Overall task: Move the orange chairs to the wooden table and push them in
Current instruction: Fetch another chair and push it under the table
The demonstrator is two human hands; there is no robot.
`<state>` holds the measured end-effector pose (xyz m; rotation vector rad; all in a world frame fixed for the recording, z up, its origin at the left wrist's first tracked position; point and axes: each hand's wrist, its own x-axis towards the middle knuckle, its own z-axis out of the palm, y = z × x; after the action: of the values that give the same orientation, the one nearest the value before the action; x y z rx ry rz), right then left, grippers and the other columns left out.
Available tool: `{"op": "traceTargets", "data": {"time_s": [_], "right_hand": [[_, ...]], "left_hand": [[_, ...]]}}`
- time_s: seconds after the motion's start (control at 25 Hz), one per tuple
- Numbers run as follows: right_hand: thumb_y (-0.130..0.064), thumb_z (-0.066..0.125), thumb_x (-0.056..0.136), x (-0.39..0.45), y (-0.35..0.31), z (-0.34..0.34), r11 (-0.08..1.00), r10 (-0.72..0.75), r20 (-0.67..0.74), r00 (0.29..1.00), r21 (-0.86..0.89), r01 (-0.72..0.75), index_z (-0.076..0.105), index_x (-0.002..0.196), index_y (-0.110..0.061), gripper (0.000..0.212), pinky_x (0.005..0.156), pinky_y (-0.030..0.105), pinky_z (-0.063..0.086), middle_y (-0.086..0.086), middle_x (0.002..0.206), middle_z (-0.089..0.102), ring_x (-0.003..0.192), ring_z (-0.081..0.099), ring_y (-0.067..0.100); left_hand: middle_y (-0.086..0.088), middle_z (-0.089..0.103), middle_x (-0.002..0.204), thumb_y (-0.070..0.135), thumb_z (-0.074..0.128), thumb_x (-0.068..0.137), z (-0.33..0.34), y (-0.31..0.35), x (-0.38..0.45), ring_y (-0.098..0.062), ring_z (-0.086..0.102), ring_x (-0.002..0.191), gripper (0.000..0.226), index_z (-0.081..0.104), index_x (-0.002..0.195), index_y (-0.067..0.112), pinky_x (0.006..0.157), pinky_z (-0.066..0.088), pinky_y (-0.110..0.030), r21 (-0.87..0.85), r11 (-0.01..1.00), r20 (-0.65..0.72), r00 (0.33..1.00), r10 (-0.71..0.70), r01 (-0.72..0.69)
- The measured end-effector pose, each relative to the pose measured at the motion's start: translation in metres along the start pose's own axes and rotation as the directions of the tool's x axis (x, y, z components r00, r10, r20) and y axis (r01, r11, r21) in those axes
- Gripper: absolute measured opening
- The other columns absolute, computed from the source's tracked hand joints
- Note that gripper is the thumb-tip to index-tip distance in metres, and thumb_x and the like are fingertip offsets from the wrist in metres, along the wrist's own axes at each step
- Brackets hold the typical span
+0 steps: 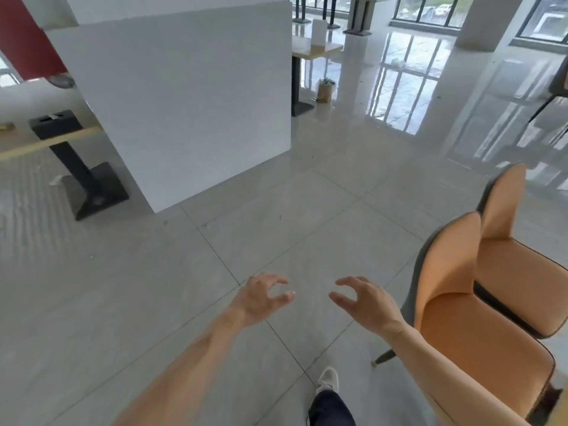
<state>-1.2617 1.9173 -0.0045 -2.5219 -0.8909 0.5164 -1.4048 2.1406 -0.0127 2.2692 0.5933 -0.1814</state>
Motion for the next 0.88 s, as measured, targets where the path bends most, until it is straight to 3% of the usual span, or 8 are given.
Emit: {"op": "traceTargets", "data": {"time_s": [0.36, 0.6, 0.88], "right_hand": [[-0.064, 0.050, 0.088, 0.172, 0.052, -0.057, 0.987, 0.070, -0.055, 0.996, 0.150, -0.061, 0.057, 0.126, -0.036, 0.048, 0.096, 0.032, 0.045, -0.010, 0.129, 0.060, 0.115, 0.057, 0.013], [-0.061, 0.054, 0.088, 0.251, 0.087, -0.097, 0.965, 0.167, -0.141, 0.976, 0.228, -0.132, 0.062, 0.119, -0.037, 0.041, 0.089, 0.031, 0.049, -0.013, 0.120, 0.063, 0.103, 0.060, 0.009], [-0.060, 0.055, 0.088, 0.328, 0.135, -0.124, 0.909, 0.358, -0.186, 0.915, 0.295, -0.295, 0.061, 0.118, -0.040, 0.037, 0.086, 0.027, 0.046, -0.015, 0.116, 0.063, 0.103, 0.060, 0.007]], "left_hand": [[0.004, 0.057, 0.134, 0.060, 0.058, 0.083, -0.039, 0.064, 0.199, -0.013, 0.046, 0.129, 0.053, 0.061, 0.126, 0.030, 0.110, 0.035, -0.035, -0.010, 1.000, 0.011, 1.000, 0.020, -0.020], [0.004, 0.059, 0.133, 0.049, 0.060, 0.091, -0.046, 0.113, 0.307, -0.011, 0.051, 0.123, 0.044, 0.060, 0.127, 0.024, 0.100, 0.035, -0.024, -0.017, 0.997, 0.023, 0.997, 0.070, -0.069], [0.006, 0.059, 0.131, 0.046, 0.062, 0.091, -0.038, 0.145, 0.443, -0.006, 0.051, 0.120, 0.041, 0.061, 0.126, 0.024, 0.095, 0.032, -0.019, -0.072, 0.980, 0.179, 0.964, 0.196, -0.186]]}}
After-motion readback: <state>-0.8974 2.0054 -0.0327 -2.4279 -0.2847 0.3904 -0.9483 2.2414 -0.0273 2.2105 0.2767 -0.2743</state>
